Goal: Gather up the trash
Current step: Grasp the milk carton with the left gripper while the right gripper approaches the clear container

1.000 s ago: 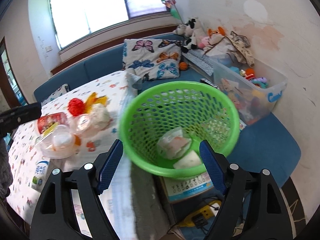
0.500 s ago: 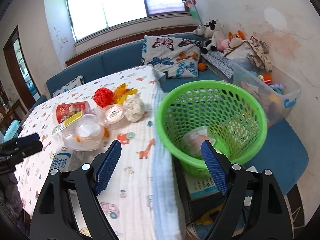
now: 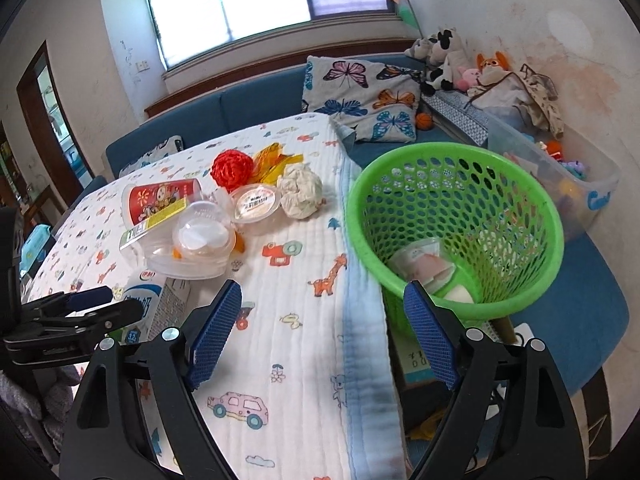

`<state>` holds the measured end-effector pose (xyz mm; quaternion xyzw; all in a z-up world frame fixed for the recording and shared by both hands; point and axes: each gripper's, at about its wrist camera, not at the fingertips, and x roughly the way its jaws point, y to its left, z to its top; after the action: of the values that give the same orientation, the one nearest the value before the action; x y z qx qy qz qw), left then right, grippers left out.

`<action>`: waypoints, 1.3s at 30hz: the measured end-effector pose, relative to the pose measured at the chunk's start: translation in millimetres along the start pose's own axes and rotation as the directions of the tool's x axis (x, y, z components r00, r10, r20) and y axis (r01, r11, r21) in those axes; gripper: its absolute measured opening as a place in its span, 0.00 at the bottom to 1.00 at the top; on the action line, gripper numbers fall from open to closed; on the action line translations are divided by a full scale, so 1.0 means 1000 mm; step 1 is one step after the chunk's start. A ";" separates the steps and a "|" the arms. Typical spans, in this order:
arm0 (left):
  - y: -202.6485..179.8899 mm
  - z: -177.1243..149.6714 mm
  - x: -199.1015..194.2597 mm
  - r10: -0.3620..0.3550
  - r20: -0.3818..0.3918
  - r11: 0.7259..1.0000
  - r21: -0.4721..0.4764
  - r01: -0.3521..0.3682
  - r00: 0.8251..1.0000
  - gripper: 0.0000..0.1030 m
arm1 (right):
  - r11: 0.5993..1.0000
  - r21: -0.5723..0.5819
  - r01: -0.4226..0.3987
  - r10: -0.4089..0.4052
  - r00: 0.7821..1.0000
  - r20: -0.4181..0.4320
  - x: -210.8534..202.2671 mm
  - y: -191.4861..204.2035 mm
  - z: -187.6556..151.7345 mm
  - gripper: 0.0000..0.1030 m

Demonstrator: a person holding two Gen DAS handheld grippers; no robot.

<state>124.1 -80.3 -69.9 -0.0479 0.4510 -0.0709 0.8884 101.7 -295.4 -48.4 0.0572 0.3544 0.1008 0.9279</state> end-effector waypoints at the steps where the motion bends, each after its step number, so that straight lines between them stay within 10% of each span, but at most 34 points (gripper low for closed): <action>1: -0.001 0.001 0.002 0.008 -0.005 1.000 0.003 -0.008 1.000 0.82 | 1.000 0.000 0.000 0.000 1.000 -0.003 0.001 0.000 -0.001 0.81; 13: -0.004 0.008 0.019 0.054 -0.042 0.998 0.016 -0.054 0.998 0.63 | 1.000 0.003 0.003 -0.002 1.000 -0.014 0.005 -0.002 0.000 0.81; 39: 0.053 -0.009 -0.062 0.048 0.070 0.998 -0.031 -0.046 0.996 0.62 | 0.990 -0.047 -0.130 0.127 0.990 -0.062 0.032 0.055 0.012 0.81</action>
<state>85.5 -17.5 -33.9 -0.0526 0.4213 -0.0416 0.9044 125.4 -234.6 -50.1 0.0532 0.3743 0.1708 0.9099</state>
